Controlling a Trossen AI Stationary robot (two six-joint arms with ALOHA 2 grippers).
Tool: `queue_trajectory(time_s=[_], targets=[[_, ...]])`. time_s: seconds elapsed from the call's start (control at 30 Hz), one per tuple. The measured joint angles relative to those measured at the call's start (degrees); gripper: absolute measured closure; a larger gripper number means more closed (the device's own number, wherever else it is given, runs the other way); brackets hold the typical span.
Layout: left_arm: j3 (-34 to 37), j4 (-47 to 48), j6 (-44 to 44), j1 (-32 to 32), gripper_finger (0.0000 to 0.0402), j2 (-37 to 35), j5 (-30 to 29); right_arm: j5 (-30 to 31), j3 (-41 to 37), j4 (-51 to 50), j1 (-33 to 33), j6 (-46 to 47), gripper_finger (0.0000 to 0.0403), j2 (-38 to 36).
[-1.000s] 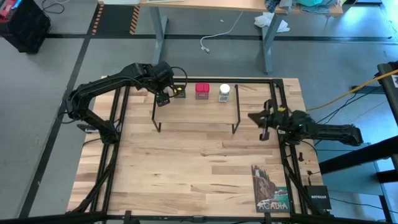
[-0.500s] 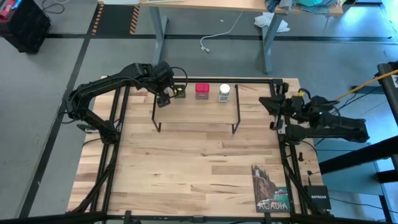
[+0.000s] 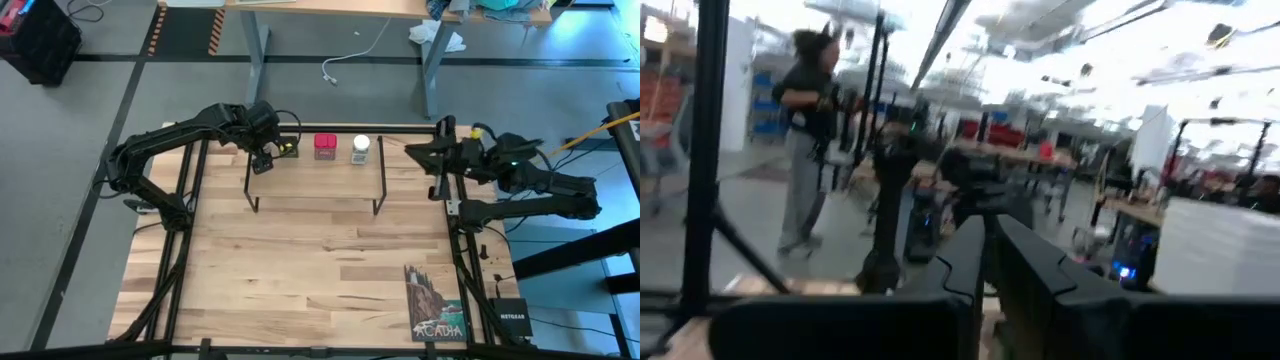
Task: Shelf spices
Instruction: Remove the transparent seasoning bottle from the shelf
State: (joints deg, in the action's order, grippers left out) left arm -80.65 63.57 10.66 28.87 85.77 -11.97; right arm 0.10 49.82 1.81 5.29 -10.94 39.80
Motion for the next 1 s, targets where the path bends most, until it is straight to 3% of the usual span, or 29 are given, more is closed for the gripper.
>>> queue_trajectory(time_s=[0.3, 0.67, 1.0], targets=[[4.44, -4.74, 0.64, 0.64, 0.0081, -0.01, 1.84, -2.7, 1.27, -1.44, -0.01, 0.02, 0.0368, 5.1], [4.42, -6.23, 3.08, 0.91, 0.0217, -0.15, 1.84, -2.64, 1.27, -2.15, 0.01, 0.05, 0.0368, 6.26], [4.25, -4.4, 1.81, 0.27, 0.022, -0.28, 2.91, -2.67, 1.29, -5.17, -0.01, 0.2, 0.0368, 6.24]])
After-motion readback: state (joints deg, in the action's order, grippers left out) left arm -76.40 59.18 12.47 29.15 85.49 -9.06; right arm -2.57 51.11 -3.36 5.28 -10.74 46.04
